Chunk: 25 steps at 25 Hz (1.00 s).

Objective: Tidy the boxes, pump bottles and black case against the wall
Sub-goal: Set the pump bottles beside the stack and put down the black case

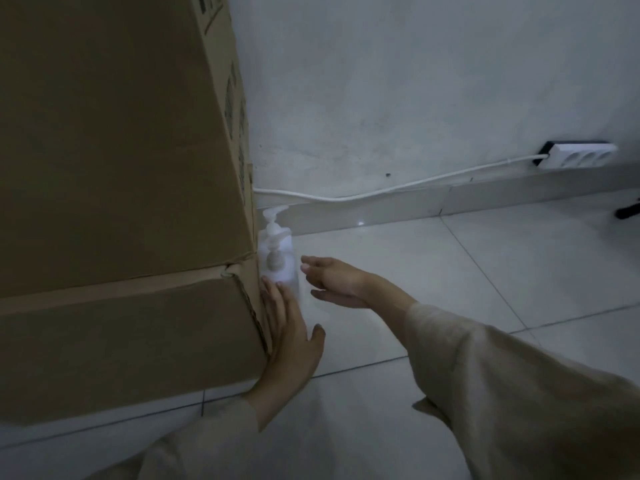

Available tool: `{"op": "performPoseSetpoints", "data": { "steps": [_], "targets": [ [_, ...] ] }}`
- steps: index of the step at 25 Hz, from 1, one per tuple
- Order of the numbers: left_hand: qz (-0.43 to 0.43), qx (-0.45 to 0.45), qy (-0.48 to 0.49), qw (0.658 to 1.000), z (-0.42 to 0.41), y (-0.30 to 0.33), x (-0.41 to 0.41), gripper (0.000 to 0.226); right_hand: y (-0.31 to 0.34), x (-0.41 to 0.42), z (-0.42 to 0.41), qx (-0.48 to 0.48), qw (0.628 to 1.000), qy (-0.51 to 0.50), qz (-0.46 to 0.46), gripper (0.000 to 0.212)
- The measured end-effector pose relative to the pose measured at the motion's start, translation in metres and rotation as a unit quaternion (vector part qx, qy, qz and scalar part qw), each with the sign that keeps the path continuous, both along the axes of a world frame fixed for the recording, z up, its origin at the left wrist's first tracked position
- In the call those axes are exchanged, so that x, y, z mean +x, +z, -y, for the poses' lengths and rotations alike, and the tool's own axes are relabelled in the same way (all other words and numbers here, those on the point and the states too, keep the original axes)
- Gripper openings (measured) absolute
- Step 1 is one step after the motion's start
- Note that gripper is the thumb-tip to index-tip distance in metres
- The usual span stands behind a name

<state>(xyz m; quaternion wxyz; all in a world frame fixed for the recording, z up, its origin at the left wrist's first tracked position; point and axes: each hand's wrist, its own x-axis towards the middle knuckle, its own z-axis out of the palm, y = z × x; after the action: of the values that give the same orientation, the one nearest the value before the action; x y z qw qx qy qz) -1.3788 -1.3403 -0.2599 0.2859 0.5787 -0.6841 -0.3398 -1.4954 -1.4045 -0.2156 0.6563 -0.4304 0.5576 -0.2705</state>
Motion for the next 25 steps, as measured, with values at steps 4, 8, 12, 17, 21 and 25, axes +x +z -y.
{"op": "performPoseSetpoints", "data": {
  "steps": [4, 8, 12, 17, 21, 25],
  "targets": [
    [0.038, -0.044, -0.014, 0.998, -0.017, 0.005, -0.016, 0.078, 0.021, -0.037, -0.040, 0.000, 0.995, 0.039, -0.093, 0.049],
    [0.071, -0.023, -0.209, 0.975, -0.055, -0.006, -0.024, 0.066, 0.038, -0.089, -0.104, 0.021, 0.971, 0.110, -0.210, 0.044],
    [0.128, 0.018, -0.361, 0.924, -0.070, -0.020, -0.024, 0.063, 0.032, -0.126, -0.174, 0.064, 0.957, 0.132, -0.250, 0.038],
    [0.222, 0.139, -0.588, 0.765, -0.056, -0.024, -0.017, 0.074, 0.017, -0.131, -0.240, 0.082, 0.929, 0.224, -0.282, 0.057],
    [0.261, 0.177, -0.665, 0.676, -0.070, -0.017, -0.015, 0.093, 0.009, -0.111, -0.262, 0.068, 0.933, 0.273, -0.226, 0.075],
    [0.187, 0.150, -0.669, 0.704, -0.099, -0.009, -0.021, 0.079, 0.004, -0.104, -0.257, 0.026, 0.931, 0.292, -0.215, 0.078]
  ]
}}
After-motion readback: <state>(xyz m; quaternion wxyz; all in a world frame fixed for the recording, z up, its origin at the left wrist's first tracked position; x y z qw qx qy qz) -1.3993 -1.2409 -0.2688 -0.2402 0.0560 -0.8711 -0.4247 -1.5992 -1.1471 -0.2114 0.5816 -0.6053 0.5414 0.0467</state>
